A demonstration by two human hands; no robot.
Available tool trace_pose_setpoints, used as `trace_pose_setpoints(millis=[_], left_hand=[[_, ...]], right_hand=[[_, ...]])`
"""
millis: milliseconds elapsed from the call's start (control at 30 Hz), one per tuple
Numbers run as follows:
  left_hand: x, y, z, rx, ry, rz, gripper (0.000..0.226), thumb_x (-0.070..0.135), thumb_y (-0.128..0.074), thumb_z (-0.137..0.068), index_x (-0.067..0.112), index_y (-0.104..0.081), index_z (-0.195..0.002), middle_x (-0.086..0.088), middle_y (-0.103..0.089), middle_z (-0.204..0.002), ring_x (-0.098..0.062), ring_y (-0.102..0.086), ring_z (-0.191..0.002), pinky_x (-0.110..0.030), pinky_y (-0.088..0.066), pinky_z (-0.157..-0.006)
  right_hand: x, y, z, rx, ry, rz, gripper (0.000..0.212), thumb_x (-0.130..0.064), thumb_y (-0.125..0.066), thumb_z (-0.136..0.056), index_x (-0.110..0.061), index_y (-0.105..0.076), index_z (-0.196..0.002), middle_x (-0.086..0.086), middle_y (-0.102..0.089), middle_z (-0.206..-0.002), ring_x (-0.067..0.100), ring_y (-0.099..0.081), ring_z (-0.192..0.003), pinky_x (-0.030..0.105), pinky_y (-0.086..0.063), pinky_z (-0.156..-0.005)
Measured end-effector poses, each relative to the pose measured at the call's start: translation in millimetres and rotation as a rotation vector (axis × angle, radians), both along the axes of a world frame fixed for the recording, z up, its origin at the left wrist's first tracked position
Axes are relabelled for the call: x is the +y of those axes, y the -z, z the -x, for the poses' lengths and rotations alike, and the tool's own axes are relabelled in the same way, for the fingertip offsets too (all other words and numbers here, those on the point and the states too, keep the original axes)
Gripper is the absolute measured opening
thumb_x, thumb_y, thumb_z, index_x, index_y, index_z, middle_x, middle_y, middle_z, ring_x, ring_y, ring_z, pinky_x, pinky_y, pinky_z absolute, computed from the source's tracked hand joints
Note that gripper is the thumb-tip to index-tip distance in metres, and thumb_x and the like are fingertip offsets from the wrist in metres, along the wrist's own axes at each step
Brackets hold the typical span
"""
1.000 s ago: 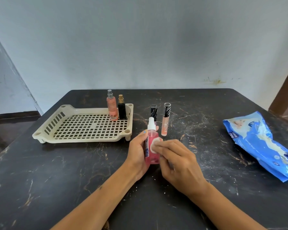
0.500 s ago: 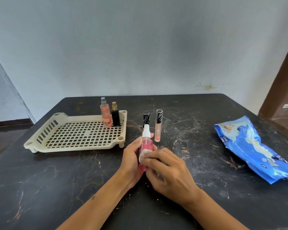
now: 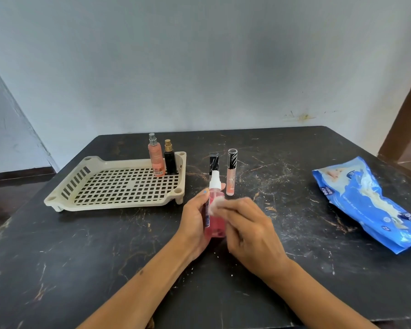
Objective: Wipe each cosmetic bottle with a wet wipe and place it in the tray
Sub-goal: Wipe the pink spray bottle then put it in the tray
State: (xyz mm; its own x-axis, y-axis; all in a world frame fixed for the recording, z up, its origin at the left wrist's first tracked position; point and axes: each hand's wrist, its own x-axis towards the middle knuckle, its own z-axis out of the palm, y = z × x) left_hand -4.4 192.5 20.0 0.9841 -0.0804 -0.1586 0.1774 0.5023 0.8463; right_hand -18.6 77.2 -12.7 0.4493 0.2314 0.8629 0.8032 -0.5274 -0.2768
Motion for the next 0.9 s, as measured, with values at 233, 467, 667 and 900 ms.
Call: trace_pose_setpoints(millis=[233,467,667,900], left_hand=[[2,0,1,0.032,0.014,0.040,0.035,0.027,-0.034,-0.096,0.002,-0.058,-0.094,-0.009,-0.059,-0.065,-0.015,-0.056,-0.052,-0.020,-0.049,-0.050],[2,0,3,-0.006,0.064,-0.025,0.032,0.025,-0.035,-0.094,0.004,-0.056,-0.102,-0.009,-0.057,-0.076,-0.016,-0.054,-0.063,-0.023,-0.046,-0.054],[-1,2,11,-0.154,0.088,-0.300,0.032,0.022,-0.033,-0.097,0.012,-0.064,-0.093,-0.005,-0.063,-0.074,-0.012,-0.058,-0.063,-0.026,-0.049,-0.055],[1,1,14,-0.203,0.188,-0.449,0.036,0.024,-0.028,-0.098,0.007,-0.059,-0.093,-0.009,-0.057,-0.066,-0.016,-0.054,-0.054,-0.025,-0.046,-0.048]], right_hand=[[-1,-1,5,-0.100,-0.158,0.126,0.024,0.007,-0.055,-0.073,0.001,-0.075,-0.086,0.006,-0.071,-0.096,0.024,-0.063,-0.081,0.029,-0.053,-0.082],[-3,2,-3,-0.080,-0.063,0.018,0.017,0.007,-0.063,-0.076,0.000,-0.075,-0.086,0.007,-0.070,-0.095,0.025,-0.064,-0.082,0.026,-0.053,-0.082],[-8,5,-13,0.028,0.106,-0.154,0.025,-0.004,-0.062,-0.088,0.001,-0.069,-0.111,0.010,-0.065,-0.112,0.022,-0.062,-0.099,0.023,-0.050,-0.091],[-9,3,-15,0.103,0.176,-0.247,0.029,-0.005,-0.059,-0.090,0.000,-0.067,-0.117,0.011,-0.063,-0.115,0.020,-0.062,-0.105,0.026,-0.052,-0.091]])
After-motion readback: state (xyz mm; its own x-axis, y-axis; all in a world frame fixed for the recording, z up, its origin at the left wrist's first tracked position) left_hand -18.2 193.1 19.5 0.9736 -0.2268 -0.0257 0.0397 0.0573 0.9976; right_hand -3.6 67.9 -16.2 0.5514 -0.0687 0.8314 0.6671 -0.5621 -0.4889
